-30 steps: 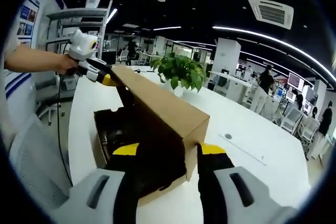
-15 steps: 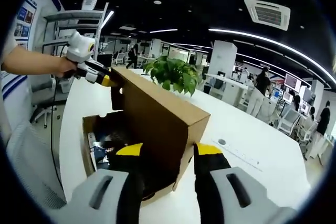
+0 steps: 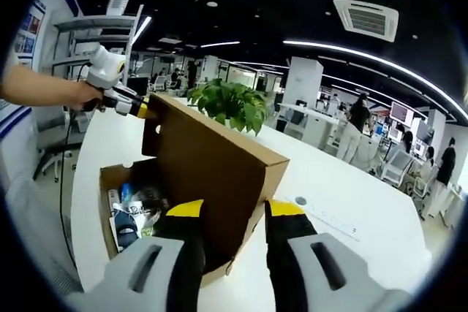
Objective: Operate the shoe box by opening the lid, removing the specified soft item, and placing it in the target area until the item is outside and the box remains undamaged.
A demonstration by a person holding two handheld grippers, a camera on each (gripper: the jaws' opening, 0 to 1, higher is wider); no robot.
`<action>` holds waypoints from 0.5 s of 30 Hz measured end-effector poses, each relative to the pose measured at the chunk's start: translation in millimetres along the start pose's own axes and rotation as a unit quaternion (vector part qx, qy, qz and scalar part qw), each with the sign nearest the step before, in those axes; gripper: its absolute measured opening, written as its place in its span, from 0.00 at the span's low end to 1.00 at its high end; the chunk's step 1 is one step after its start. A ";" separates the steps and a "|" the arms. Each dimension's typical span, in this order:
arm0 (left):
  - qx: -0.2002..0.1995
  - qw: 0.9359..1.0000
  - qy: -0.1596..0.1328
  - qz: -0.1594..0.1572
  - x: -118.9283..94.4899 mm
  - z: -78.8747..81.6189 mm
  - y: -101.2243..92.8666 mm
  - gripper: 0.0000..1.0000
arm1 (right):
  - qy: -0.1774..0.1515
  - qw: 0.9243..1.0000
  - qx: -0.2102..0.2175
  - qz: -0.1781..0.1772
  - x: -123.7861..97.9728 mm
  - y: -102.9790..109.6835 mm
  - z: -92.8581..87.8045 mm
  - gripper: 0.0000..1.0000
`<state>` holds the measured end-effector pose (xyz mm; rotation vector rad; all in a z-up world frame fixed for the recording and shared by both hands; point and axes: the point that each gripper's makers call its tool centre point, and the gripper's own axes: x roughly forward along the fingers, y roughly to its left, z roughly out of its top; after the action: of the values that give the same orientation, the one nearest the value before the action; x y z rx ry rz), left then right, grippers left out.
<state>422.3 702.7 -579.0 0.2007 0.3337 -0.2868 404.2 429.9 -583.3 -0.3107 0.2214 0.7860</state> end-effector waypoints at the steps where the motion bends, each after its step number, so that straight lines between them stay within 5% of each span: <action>1: 0.000 1.000 0.002 0.000 1.1 0.6 0.3 0.04 | 0.000 1.000 0.000 -0.004 1.0 -1.8 -0.3 0.26; 15: 0.010 0.999 0.026 -0.015 22.4 2.0 6.8 0.04 | 0.067 0.997 0.032 -0.030 8.4 -0.8 -54.2 0.16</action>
<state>445.3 703.1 -584.0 0.2233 0.3852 -0.3158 406.3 415.6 -636.2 -0.3082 0.3602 0.6984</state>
